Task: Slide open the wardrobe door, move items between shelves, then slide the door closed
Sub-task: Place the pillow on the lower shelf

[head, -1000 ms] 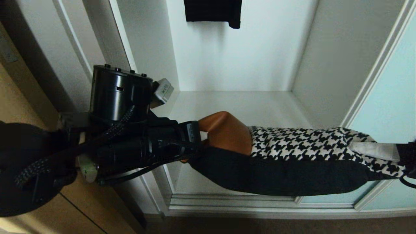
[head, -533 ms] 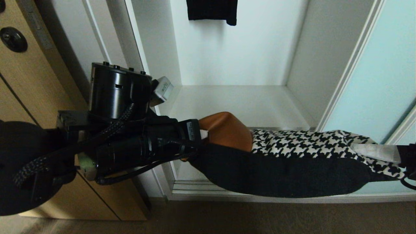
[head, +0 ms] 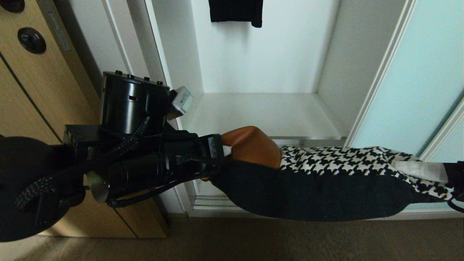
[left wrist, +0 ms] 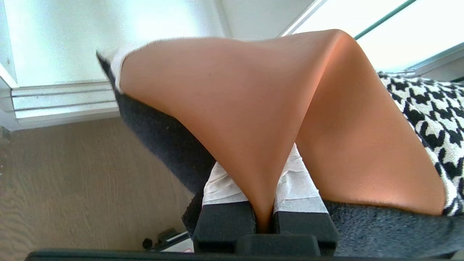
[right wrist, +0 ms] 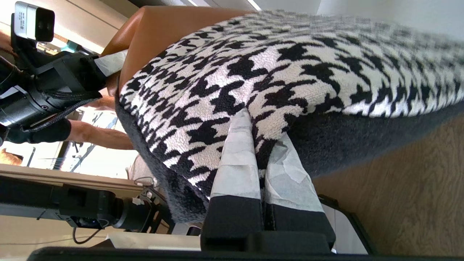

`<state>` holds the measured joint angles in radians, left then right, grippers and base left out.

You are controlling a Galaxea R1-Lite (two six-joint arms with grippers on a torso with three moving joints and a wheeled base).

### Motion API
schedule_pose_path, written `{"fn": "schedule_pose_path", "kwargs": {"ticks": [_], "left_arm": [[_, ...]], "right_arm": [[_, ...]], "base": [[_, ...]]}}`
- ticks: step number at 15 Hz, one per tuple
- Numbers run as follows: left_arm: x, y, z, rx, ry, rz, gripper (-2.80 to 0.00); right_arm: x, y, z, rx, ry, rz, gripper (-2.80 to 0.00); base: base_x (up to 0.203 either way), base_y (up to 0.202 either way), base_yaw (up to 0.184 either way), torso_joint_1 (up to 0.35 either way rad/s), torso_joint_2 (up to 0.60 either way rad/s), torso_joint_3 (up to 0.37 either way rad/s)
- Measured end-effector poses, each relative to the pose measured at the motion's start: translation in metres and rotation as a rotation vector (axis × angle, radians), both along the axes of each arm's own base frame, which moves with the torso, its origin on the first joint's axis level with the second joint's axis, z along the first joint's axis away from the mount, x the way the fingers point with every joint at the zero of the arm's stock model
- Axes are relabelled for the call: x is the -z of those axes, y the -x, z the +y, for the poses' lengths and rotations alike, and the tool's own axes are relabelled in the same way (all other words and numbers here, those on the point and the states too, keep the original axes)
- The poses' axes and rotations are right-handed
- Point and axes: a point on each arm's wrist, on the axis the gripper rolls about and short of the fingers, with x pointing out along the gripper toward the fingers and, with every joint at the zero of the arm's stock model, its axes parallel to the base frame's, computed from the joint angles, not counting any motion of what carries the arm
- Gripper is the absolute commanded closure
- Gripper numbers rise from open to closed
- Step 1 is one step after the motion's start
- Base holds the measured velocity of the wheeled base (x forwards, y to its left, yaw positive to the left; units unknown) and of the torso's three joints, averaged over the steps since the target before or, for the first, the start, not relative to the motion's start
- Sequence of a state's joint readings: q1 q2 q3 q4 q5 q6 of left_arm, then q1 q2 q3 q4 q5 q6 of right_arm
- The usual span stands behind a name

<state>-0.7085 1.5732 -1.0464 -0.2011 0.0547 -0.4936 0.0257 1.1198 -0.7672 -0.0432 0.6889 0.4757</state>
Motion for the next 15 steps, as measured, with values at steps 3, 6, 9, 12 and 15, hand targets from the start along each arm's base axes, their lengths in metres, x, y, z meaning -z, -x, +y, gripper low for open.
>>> {"fn": "schedule_pose_path", "kwargs": {"ticks": [3,6,9,12,15], "left_arm": [[0.001,0.0,0.001,-0.017,-0.007,0.001,0.0],[0.005,-0.001,0.0,-0.032,-0.018,0.006,0.0],[0.009,-0.003,-0.001,-0.039,-0.027,0.016,0.0],[0.015,-0.009,-0.005,-0.095,-0.023,0.014,0.0],[0.018,-0.009,-0.006,-0.096,-0.027,0.004,0.0]], "right_arm": [[0.001,0.002,0.0,0.0,0.0,-0.001,0.0],[0.003,0.002,0.0,-0.001,0.0,0.007,0.0],[0.007,0.001,0.0,-0.007,-0.002,0.023,0.0],[0.01,-0.001,0.0,-0.024,-0.008,0.031,0.0],[0.009,-0.001,0.0,-0.024,-0.008,0.028,0.0]], "base": [[0.0,0.0,0.0,0.0,0.0,0.0],[0.0,0.0,0.0,0.0,0.0,0.0],[0.0,0.0,0.0,0.0,0.0,0.0],[0.0,0.0,0.0,0.0,0.0,0.0],[0.0,0.0,0.0,0.0,0.0,0.0]]}}
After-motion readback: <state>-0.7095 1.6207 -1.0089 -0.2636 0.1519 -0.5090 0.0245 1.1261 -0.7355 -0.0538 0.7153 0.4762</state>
